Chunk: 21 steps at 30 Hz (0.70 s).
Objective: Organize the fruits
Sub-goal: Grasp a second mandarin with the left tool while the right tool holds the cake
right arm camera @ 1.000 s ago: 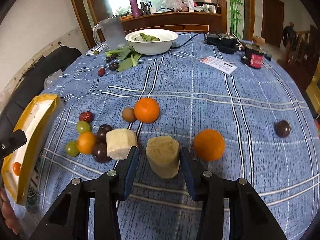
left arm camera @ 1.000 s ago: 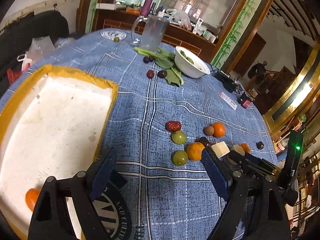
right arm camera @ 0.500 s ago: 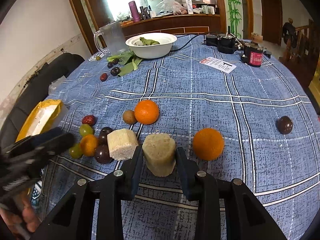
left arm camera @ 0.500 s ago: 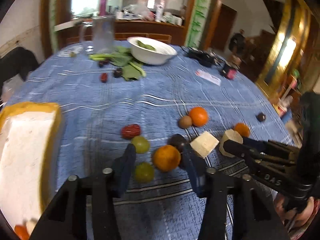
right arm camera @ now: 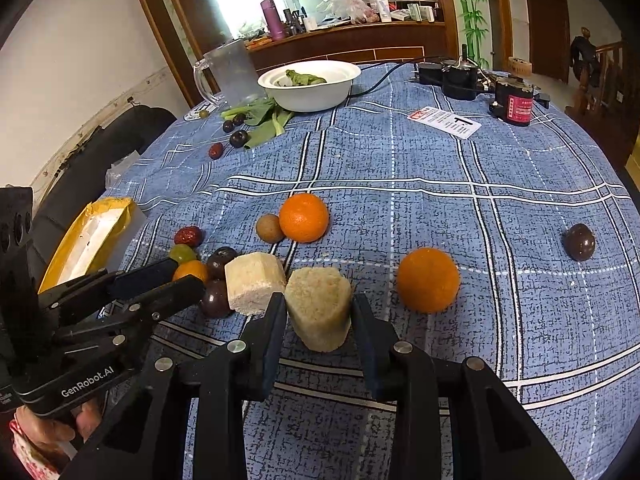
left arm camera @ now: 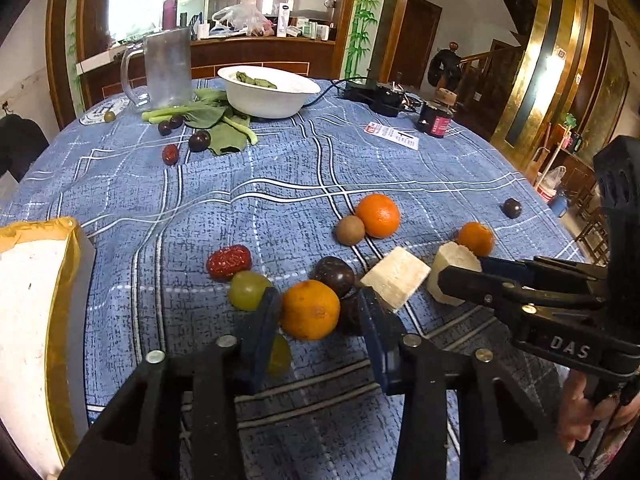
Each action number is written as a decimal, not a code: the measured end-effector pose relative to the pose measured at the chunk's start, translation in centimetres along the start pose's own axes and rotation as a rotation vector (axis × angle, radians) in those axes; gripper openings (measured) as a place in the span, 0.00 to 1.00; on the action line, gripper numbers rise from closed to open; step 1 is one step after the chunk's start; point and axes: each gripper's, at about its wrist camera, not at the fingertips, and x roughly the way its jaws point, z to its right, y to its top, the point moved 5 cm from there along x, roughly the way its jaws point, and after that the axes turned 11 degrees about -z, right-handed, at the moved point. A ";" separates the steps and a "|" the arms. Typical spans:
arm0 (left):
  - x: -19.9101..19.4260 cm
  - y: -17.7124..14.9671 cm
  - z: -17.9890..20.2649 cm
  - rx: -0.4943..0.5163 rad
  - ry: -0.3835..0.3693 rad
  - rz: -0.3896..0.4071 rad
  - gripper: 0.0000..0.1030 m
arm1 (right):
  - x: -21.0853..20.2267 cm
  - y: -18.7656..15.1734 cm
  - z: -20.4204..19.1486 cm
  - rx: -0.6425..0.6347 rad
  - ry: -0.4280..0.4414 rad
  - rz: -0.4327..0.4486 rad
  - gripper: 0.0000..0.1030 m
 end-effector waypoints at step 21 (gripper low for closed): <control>-0.4 -0.3 0.0 0.010 0.025 0.003 0.37 | 0.1 0.0 0.0 0.009 0.005 0.007 0.36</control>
